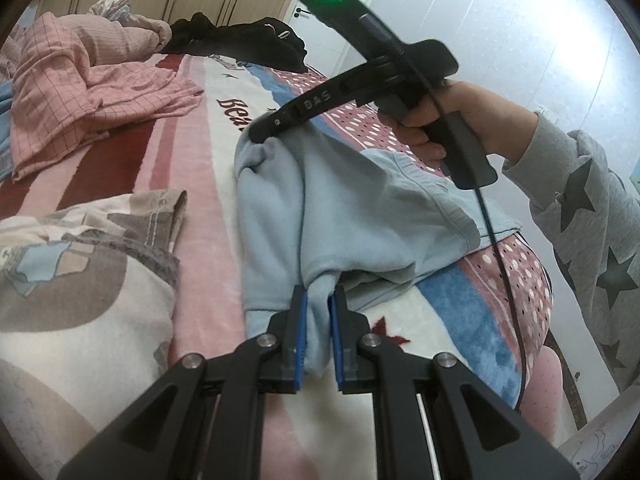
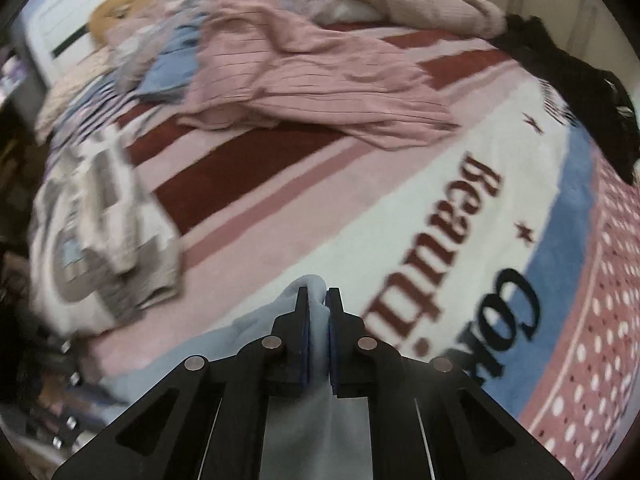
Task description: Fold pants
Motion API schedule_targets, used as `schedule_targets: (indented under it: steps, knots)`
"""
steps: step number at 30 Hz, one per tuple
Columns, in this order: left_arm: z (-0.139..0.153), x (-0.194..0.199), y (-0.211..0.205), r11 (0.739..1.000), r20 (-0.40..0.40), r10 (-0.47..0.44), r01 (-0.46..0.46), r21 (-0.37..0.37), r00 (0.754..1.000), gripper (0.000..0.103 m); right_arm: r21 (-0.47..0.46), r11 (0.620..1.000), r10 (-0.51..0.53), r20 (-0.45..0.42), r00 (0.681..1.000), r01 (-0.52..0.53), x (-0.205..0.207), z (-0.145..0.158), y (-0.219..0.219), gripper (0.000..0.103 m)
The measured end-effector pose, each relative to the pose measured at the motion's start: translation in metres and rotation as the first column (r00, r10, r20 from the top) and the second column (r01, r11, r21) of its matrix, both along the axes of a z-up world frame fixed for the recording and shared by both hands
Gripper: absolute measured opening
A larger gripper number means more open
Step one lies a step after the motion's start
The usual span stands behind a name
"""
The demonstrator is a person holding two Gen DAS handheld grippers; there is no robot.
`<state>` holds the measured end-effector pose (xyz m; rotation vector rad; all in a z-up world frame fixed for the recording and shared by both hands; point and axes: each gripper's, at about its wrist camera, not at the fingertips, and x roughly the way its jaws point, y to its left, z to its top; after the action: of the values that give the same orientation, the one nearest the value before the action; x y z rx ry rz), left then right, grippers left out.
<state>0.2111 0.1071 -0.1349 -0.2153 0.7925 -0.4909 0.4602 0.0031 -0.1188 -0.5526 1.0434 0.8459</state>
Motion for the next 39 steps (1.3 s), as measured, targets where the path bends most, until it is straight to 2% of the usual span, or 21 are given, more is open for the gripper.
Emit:
schedule_targets:
  steps: [5,7,9,10,11,13,14,17,19,21,26,28,29,31,33,34,35,36,37,39]
  knots:
    - [-0.001,0.000,-0.002,1.000,-0.007,-0.003,0.004,0.011,1.000,0.008,-0.056,0.997,-0.055,0.088,0.995,0.060,0.006,-0.008,0.007,0.002]
    - [-0.002,0.001,-0.003,1.000,-0.005,0.000,0.000,0.025,1.000,0.008,-0.059,0.995,-0.073,0.051,0.996,0.076,0.012,-0.012,0.011,0.003]
    - [0.000,0.000,-0.002,1.000,-0.003,0.006,-0.006,0.024,1.000,0.008,-0.059,0.995,-0.082,0.055,0.995,0.085,0.011,-0.009,0.009,0.016]
    - [0.002,-0.001,0.000,1.000,-0.002,0.014,-0.014,0.018,1.000,0.012,-0.040,0.995,-0.093,0.072,0.993,0.096,0.008,0.001,0.002,0.026]
    - [0.004,-0.002,0.001,1.000,-0.004,0.016,-0.016,0.014,1.000,0.015,-0.020,0.994,-0.105,0.081,0.991,0.107,0.008,0.009,-0.006,0.032]
    - [0.011,-0.006,0.000,0.999,0.017,0.017,-0.018,0.027,1.000,0.034,0.038,0.984,-0.176,0.082,0.981,0.174,0.008,0.033,-0.035,0.040]
    - [0.013,-0.008,-0.002,0.999,0.031,0.021,-0.023,0.048,0.999,0.037,0.061,0.978,-0.205,0.078,0.976,0.201,0.007,0.040,-0.047,0.049]
    - [0.014,-0.006,-0.014,0.986,0.042,0.040,-0.046,0.159,0.998,0.045,0.178,0.935,-0.315,0.027,0.949,0.306,-0.004,0.067,-0.111,0.062]
    - [0.009,-0.001,-0.022,0.973,0.026,0.067,-0.071,0.219,0.997,0.045,0.222,0.886,-0.411,-0.030,0.911,0.407,-0.019,0.071,-0.161,0.063]
    - [0.007,0.003,-0.028,0.961,0.029,0.107,-0.111,0.255,0.994,0.045,0.245,0.839,-0.475,-0.109,0.873,0.487,-0.037,0.059,-0.204,0.063]
    - [0.004,0.011,-0.038,0.906,0.072,0.228,-0.239,0.350,0.971,0.045,0.292,0.788,-0.499,-0.212,0.840,0.542,-0.055,0.014,-0.250,0.064]
    - [0.005,0.011,-0.038,0.885,0.094,0.261,-0.277,0.375,0.961,0.045,0.337,0.772,-0.475,-0.257,0.841,0.539,-0.056,-0.001,-0.253,0.064]
    - [0.005,0.011,-0.038,0.875,0.109,0.270,-0.291,0.387,0.957,0.045,0.361,0.769,-0.463,-0.251,0.850,0.527,-0.056,-0.004,-0.251,0.064]
    - [0.007,0.010,-0.038,0.850,0.140,0.298,-0.329,0.412,0.944,0.032,0.404,0.760,-0.441,-0.254,0.861,0.509,-0.054,-0.008,-0.244,0.060]
    - [0.009,0.012,-0.032,0.847,0.138,0.333,-0.360,0.391,0.933,0.025,0.436,0.752,-0.411,-0.276,0.869,0.494,-0.052,-0.012,-0.234,0.054]
    - [0.008,0.013,-0.030,0.849,0.131,0.348,-0.371,0.377,0.928,0.019,0.430,0.765,-0.403,-0.262,0.877,0.480,-0.052,-0.014,-0.226,0.047]
    - [0.008,0.013,-0.026,0.851,0.120,0.364,-0.382,0.360,0.924,0.015,0.413,0.776,-0.409,-0.245,0.879,0.476,-0.052,-0.016,-0.222,0.025]
    - [0.006,0.013,-0.022,0.844,0.114,0.394,-0.408,0.348,0.912,0.012,0.388,0.786,-0.427,-0.224,0.876,0.482,-0.051,-0.018,-0.217,0.010]
    - [0.005,0.011,-0.017,0.846,0.104,0.409,-0.420,0.330,0.906,0.012,0.378,0.778,-0.453,-0.216,0.865,0.502,-0.052,-0.020,-0.218,0.003]
    - [0.000,0.010,-0.014,0.850,0.081,0.417,-0.420,0.317,0.905,0.012,0.393,0.742,-0.501,-0.214,0.839,0.543,-0.055,-0.017,-0.230,0.003]
